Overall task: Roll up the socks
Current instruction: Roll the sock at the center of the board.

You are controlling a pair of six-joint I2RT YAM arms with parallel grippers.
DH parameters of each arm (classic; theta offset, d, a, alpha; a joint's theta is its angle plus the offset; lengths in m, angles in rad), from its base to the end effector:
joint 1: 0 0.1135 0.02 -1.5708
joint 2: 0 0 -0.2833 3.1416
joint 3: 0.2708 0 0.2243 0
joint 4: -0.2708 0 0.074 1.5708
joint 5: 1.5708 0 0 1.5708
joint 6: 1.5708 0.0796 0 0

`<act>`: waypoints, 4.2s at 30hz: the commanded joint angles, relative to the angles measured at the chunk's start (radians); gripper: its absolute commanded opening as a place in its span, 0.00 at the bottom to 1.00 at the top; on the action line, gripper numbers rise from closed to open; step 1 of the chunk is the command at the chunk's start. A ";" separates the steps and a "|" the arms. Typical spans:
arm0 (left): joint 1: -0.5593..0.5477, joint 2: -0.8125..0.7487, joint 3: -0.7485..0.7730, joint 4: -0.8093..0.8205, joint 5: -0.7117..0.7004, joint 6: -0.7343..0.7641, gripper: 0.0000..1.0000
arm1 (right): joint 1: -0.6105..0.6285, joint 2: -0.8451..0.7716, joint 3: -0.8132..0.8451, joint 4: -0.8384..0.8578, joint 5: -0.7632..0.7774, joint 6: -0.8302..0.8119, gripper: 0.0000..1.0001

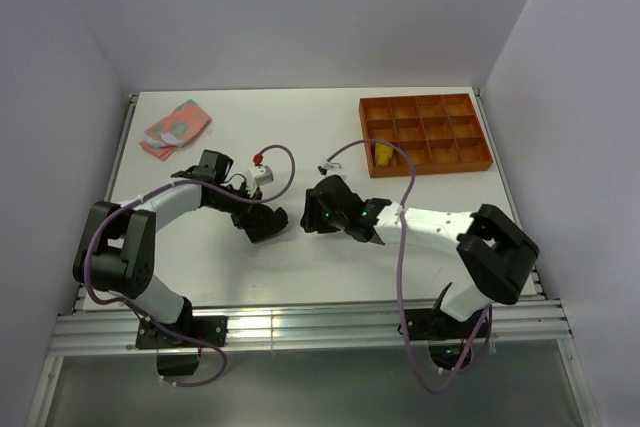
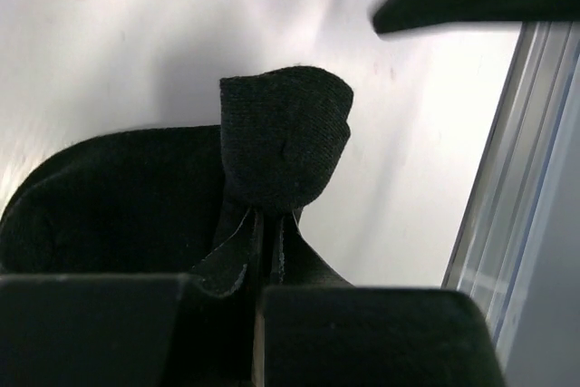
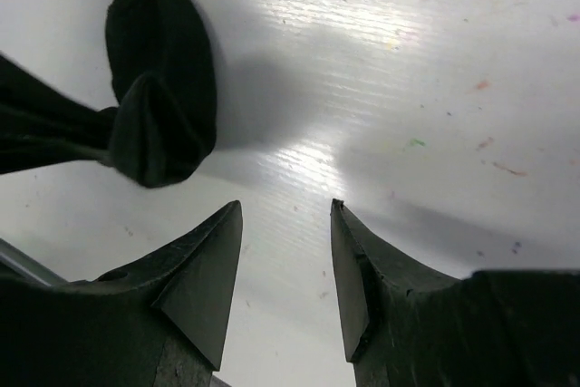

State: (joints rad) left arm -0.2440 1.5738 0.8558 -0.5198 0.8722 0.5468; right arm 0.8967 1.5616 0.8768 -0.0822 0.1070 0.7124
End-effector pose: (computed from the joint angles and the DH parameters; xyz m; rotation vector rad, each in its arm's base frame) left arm 0.2415 -0.1229 0.1815 1.1361 2.2170 -1.0812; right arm 0.2145 0.2549 0.2003 -0.1686 2.4266 0.6544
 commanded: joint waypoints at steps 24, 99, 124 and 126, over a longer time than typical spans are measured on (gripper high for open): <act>-0.416 0.078 -0.066 0.659 -0.300 -0.616 0.00 | -0.013 -0.374 -0.254 0.022 0.111 -0.123 0.54; -0.394 0.144 -0.092 0.721 0.056 -0.605 0.01 | -0.045 -0.164 -0.549 0.644 -0.414 -0.304 0.06; -0.273 0.026 -0.011 0.489 -0.133 -0.558 0.18 | -0.028 -0.135 -0.533 0.622 -0.388 -0.311 0.03; -0.268 0.026 0.002 0.452 -0.176 -0.510 0.18 | -0.030 -0.137 -0.530 0.619 -0.385 -0.311 0.03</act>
State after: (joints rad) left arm -0.5240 1.6314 0.8238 0.0002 0.7612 -0.0196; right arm 0.8570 1.4101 0.3294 0.5720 -0.2783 0.4179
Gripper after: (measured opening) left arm 0.181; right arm 0.272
